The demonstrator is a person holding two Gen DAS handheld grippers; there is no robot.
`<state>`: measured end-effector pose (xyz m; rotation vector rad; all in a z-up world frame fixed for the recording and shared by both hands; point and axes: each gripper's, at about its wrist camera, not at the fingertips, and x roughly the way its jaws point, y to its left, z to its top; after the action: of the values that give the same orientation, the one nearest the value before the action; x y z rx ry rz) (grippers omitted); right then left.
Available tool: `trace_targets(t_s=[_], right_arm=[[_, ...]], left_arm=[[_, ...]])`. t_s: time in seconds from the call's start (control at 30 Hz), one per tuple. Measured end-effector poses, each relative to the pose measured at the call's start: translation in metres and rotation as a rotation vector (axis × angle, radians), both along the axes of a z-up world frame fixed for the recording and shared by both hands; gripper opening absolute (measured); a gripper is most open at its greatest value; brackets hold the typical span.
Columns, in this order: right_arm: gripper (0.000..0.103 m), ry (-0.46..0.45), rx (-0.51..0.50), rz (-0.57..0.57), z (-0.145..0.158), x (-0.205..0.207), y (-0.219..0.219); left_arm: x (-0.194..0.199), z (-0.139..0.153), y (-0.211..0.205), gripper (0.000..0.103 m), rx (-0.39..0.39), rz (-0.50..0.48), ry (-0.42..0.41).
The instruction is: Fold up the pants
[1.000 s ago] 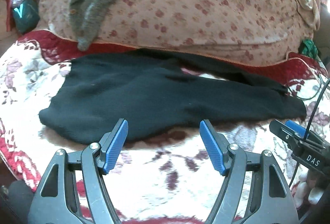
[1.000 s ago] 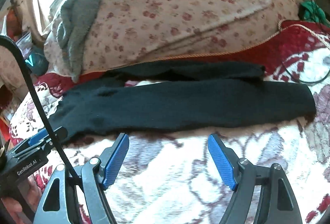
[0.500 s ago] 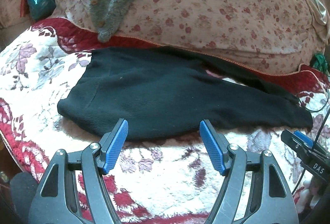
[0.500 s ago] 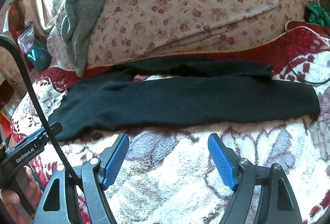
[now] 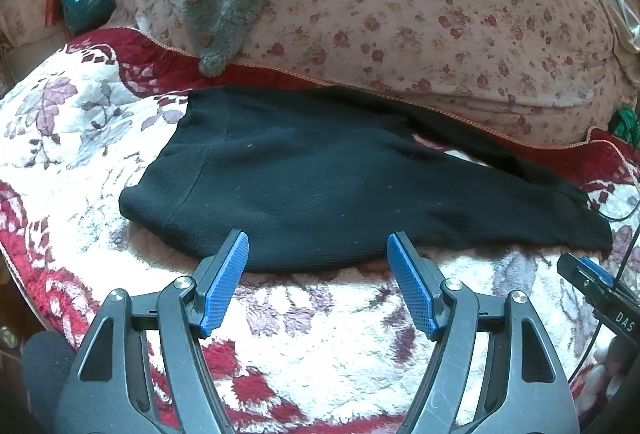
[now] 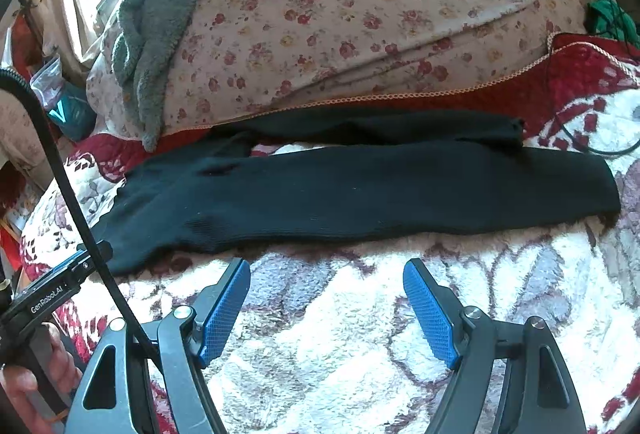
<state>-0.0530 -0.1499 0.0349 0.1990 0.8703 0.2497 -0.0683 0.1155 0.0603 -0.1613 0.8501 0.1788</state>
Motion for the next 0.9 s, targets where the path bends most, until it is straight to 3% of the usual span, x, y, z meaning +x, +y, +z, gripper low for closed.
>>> trace_targets(t_s=[0.33,0.57,0.73,0.9], right_arm=[[0.078,0.019,0.031,-0.043,-0.009,0.001,-0.024],[0.078,0.044,0.109,-0.105,-0.02,0.002,-0.057],[0.078,0.048,0.185,-0.145,-0.027,0.007,-0.08],[0.078,0.04,0.251,-0.156,-0.033,0.018,-0.092]], left_arm=[[-0.013,-0.008,0.029,0.073,-0.023,0.046,0.022],[-0.023,-0.018,0.06,0.073,-0.111,0.111,0.014],[-0.016,-0.031,0.075,0.073,-0.209,0.147,0.036],[-0.005,-0.041,0.081,0.073,-0.254,0.177,0.042]])
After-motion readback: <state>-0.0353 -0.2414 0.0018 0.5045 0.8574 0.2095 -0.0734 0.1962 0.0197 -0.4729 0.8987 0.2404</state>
